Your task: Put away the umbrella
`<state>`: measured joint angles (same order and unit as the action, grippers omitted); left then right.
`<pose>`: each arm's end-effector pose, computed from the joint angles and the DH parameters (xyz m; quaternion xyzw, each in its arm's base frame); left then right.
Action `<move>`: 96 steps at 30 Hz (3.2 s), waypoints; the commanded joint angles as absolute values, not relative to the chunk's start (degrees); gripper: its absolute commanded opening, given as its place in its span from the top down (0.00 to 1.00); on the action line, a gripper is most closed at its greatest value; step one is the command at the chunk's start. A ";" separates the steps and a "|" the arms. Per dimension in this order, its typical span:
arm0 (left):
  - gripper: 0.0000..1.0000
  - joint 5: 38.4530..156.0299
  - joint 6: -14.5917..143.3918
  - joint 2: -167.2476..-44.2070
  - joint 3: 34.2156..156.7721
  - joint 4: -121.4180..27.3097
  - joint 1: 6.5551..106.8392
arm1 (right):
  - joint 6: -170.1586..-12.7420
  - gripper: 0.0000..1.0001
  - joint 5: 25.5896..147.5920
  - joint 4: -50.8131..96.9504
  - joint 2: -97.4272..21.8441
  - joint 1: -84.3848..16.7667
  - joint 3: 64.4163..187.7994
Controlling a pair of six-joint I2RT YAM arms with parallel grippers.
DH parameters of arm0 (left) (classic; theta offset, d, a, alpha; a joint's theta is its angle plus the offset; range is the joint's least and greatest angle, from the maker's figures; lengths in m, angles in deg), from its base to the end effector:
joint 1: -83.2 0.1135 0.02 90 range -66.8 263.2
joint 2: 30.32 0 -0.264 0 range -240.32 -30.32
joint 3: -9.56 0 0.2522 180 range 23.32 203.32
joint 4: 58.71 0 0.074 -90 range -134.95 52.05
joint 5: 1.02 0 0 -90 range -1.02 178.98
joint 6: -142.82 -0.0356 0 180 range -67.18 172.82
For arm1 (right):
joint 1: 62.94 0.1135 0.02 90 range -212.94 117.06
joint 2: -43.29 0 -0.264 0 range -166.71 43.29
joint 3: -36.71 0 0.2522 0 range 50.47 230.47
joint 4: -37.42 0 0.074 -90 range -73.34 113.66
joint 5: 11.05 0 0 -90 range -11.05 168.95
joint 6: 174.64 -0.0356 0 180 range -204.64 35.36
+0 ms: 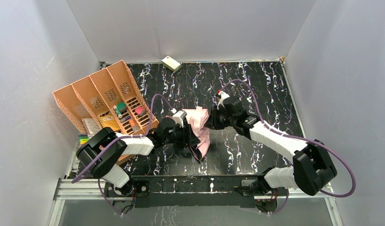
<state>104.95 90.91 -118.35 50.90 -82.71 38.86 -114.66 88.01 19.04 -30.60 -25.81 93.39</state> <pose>0.1961 -0.2053 0.1521 0.1218 0.8189 -0.4486 0.3367 0.2170 0.1713 0.2290 -0.0910 0.8827 0.3106 0.3409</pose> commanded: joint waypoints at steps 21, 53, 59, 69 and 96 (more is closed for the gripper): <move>0.37 105.95 88.57 -118.32 50.48 -83.05 38.15 | -122.16 0.50 96.17 20.38 -38.28 -26.57 102.00; 0.31 108.54 89.12 -118.01 50.04 -85.20 38.12 | -111.67 1.00 106.57 19.40 -34.18 -28.88 91.85; 0.31 108.21 89.45 -117.47 49.61 -85.29 38.15 | -108.94 1.00 107.40 15.49 -31.94 -28.84 87.93; 0.31 108.32 90.62 -117.49 49.40 -86.39 38.11 | -106.52 1.00 107.94 10.84 -28.12 -28.84 82.64; 0.35 105.07 87.79 -120.52 51.86 -80.84 38.11 | -112.88 0.71 94.91 10.80 -22.67 -28.92 98.25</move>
<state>105.73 90.91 -120.49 51.38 -83.67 38.23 -109.37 91.55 -0.26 -17.09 -28.81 95.07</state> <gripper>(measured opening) 0.649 0.351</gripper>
